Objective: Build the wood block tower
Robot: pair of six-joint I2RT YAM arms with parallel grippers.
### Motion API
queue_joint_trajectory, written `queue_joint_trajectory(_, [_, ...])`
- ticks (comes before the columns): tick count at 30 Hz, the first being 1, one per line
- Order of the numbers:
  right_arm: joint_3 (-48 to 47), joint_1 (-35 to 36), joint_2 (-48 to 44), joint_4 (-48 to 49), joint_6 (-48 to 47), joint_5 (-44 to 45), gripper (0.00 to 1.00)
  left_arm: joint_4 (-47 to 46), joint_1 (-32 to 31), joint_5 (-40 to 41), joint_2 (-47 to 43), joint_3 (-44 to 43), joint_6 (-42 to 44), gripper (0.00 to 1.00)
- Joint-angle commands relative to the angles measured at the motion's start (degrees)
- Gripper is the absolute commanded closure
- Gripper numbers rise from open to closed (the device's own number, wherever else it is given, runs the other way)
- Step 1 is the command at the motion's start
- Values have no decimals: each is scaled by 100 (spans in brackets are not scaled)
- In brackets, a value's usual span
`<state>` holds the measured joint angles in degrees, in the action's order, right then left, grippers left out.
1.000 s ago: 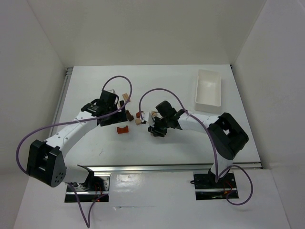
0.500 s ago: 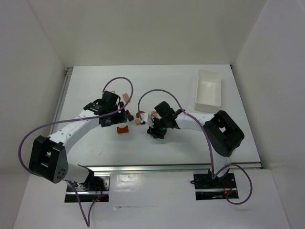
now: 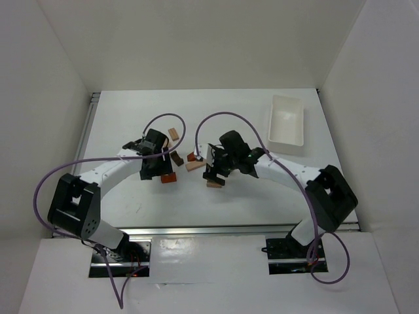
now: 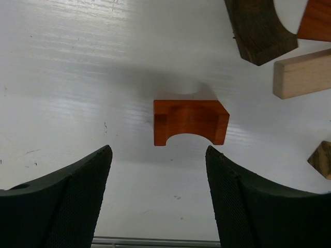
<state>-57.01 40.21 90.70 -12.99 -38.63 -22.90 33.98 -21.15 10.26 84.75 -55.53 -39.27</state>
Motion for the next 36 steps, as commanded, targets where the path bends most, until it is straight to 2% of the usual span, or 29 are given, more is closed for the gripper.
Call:
queue_joint_trajectory(1, [208,-135,-604,429,83,-22,15,-172,76,72,216,95,-55,21])
queue_joint_trajectory(6, [270,-259,-720,491,145,12,15,-312,76,72,525,42,-55,31])
queue_joint_trajectory(9, [217,-259,-720,491,145,144,15,-313,76,72,692,42,-107,41])
queue_joint_trajectory(10, [217,-259,-720,491,145,145,15,-313,76,72,692,42,-108,49])
queue_joint_trajectory(12, [217,-259,-720,491,145,145,15,-313,76,72,692,42,-108,55])
queue_joint_trajectory(20, [270,-312,-834,491,250,145,15,-646,76,-129,744,95,59,59])
queue_joint_trajectory(25, [445,-312,-1027,613,251,93,15,-647,76,-148,797,-72,59,100])
queue_joint_trajectory(30, [551,-312,-1247,798,356,92,15,-752,76,-288,412,-11,182,100])
queue_joint_trajectory(33, [613,-312,-1370,851,356,-232,15,-909,76,-568,122,42,296,100])
queue_joint_trajectory(36, [674,-312,-1423,1035,356,-671,15,-1375,76,-1209,-432,147,358,100])
